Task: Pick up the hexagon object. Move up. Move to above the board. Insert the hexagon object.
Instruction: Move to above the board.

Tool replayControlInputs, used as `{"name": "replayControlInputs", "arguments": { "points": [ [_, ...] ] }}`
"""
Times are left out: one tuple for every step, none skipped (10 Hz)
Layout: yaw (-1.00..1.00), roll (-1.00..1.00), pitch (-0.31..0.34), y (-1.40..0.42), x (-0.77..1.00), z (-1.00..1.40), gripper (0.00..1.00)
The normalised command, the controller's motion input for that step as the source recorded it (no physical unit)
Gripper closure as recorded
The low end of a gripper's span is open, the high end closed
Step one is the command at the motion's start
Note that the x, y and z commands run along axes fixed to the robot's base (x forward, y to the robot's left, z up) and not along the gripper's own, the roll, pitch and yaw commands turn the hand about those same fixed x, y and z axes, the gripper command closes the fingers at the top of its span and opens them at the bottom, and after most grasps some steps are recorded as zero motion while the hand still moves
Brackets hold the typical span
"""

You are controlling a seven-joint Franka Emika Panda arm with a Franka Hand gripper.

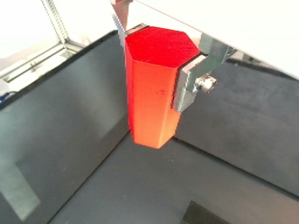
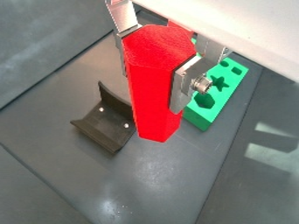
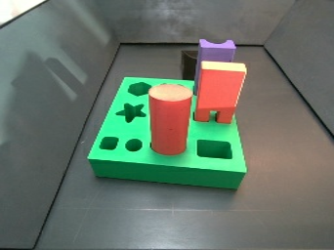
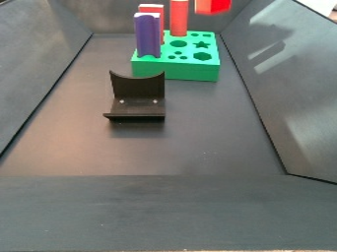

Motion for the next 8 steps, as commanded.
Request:
{"name": "replayControlInputs", "arguments": {
  "points": [
    [0.03,0.1,0.093,-0.01,0.02,0.5,1.0],
    [0.03,0.09,0.094,-0.01,0.02,0.24,1.0],
    [0.63,0.01,-0.153,-1.0,0.0,0.01,1.0],
    [0.58,0.02,-0.164,-1.0,0.0,-0.01,1.0],
    [0.47,0.03,-0.17,-1.0,0.0,-0.01,1.0],
    [0.2,-0.01,-0.16,-1.0,-0.01,-0.01,1.0],
    [0.09,0.0,-0.132,-1.0,-0.01,-0.02,1.0],
    [0.04,0.0,-0.089,-1.0,-0.01,-0.01,1.0]
  ]
}}
